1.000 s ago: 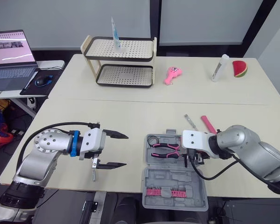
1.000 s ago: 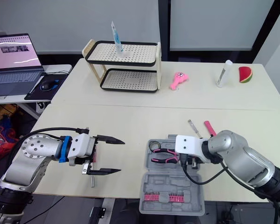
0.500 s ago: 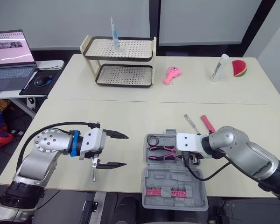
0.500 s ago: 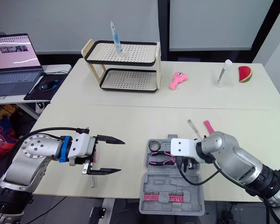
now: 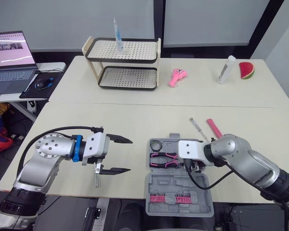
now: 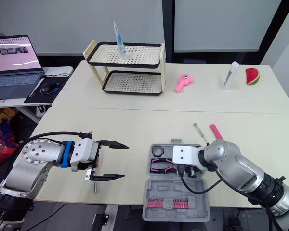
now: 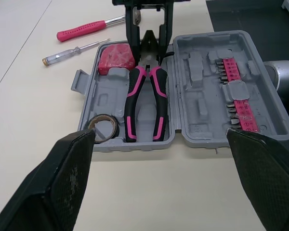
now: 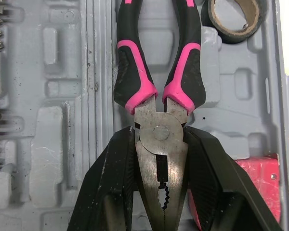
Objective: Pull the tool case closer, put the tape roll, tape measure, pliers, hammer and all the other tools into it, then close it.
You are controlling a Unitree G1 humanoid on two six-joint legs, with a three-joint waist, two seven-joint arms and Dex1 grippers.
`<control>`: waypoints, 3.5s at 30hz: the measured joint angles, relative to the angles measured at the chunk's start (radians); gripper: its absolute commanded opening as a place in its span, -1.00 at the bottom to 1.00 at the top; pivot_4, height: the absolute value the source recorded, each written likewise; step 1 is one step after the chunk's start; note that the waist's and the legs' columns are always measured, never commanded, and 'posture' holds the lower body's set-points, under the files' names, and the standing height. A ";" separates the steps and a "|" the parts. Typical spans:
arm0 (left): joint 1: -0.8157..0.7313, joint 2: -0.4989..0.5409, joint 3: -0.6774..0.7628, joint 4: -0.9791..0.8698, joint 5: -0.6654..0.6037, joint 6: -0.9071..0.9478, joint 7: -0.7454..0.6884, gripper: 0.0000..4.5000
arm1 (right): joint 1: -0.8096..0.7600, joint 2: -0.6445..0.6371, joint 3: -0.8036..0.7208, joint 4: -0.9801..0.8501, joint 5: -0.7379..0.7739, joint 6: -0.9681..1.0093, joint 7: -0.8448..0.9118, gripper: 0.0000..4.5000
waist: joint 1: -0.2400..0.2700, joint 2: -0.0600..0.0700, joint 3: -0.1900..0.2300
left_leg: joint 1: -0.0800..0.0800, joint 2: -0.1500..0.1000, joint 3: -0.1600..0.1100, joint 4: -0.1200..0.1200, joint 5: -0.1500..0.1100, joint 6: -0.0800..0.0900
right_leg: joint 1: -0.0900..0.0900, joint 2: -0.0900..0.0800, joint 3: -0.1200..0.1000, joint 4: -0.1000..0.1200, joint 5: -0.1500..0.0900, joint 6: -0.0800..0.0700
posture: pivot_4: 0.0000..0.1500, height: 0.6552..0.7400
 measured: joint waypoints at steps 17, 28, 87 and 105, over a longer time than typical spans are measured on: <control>-0.010 -0.005 -0.005 0.020 0.028 -0.011 -0.002 1.00 | 0.051 0.018 -0.028 0.116 -0.069 -0.160 -0.012 0.17 | 0.002 -0.001 -0.001 | 0.000 0.000 0.000 0.000 0.000 0.000 | 0.000 0.000 0.000 0.000 0.000 0.000 | 1.00 1.00; -0.060 -0.039 -0.043 0.047 0.037 -0.032 -0.003 1.00 | 0.067 0.042 -0.266 0.027 0.117 -0.149 0.037 0.23 | 0.002 -0.002 -0.002 | 0.000 0.000 0.000 0.000 0.000 0.000 | 0.001 0.000 0.000 0.000 0.000 0.000 | 1.00 1.00; 0.100 0.218 0.283 0.364 -0.021 -0.004 -0.049 1.00 | 0.489 -0.228 -0.870 0.400 0.349 -0.766 0.239 0.46 | -0.001 -0.008 -0.006 | 0.002 0.001 0.001 0.000 -0.002 0.004 | 0.001 0.000 0.000 0.002 0.000 0.000 | 1.00 1.00; 0.220 0.163 0.249 0.339 0.086 -0.135 0.023 0.74 | 0.522 -0.207 -0.770 0.485 0.257 -0.871 0.226 0.73 | 0.001 -0.007 -0.006 | 0.001 0.001 0.002 0.001 -0.002 0.004 | 0.001 -0.001 0.001 0.003 0.000 0.000 | 1.00 1.00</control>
